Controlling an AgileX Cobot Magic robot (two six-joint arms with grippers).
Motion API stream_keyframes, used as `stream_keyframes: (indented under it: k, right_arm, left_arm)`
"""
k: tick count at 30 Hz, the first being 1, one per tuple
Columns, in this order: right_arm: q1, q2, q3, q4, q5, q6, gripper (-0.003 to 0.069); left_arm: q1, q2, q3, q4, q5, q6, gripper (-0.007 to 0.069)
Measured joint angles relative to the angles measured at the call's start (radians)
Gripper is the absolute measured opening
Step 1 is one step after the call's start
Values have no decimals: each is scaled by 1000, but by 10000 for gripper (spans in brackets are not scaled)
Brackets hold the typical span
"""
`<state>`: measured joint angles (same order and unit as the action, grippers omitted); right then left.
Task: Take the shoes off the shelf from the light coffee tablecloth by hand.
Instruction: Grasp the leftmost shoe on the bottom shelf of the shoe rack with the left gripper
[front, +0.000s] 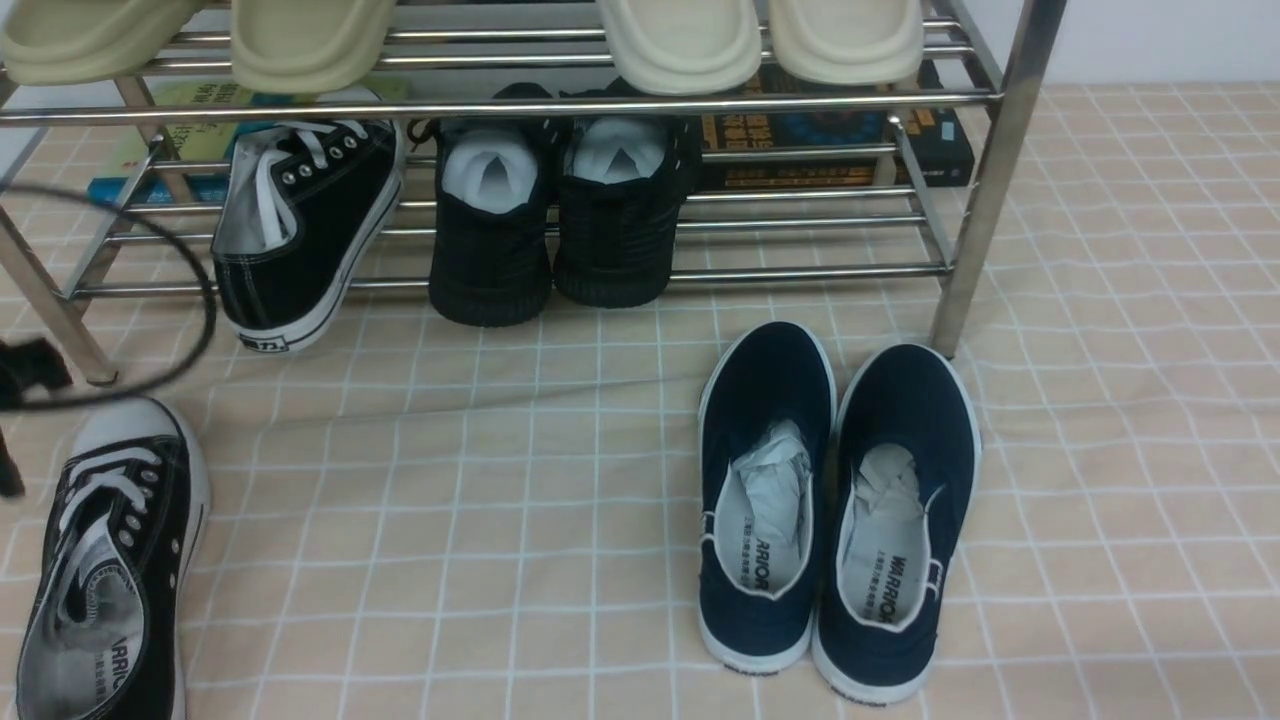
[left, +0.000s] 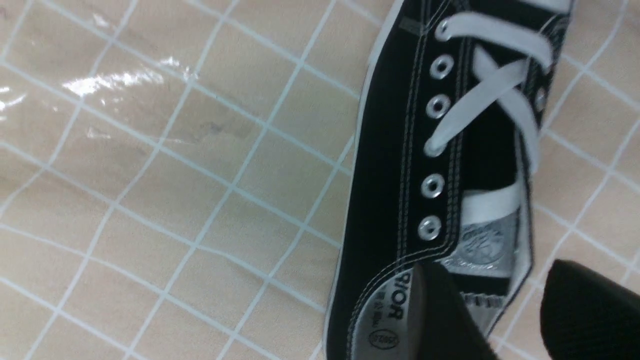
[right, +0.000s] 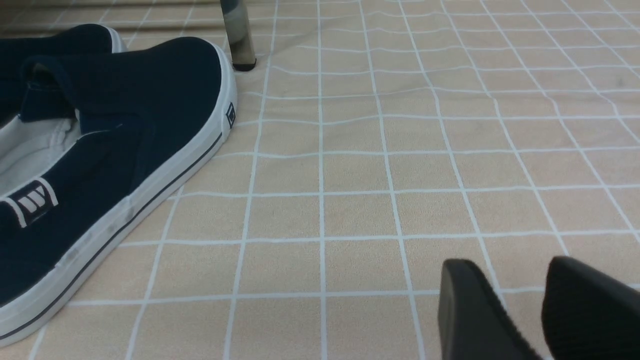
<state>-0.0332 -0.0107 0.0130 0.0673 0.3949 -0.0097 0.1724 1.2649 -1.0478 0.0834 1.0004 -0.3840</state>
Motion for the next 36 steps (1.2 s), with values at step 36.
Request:
stream_keyframes:
  k: [36]
  right_arm:
    - [0, 0, 0, 0, 0, 0, 240]
  left_arm:
    - [-141, 607, -516, -152, -220, 135, 459]
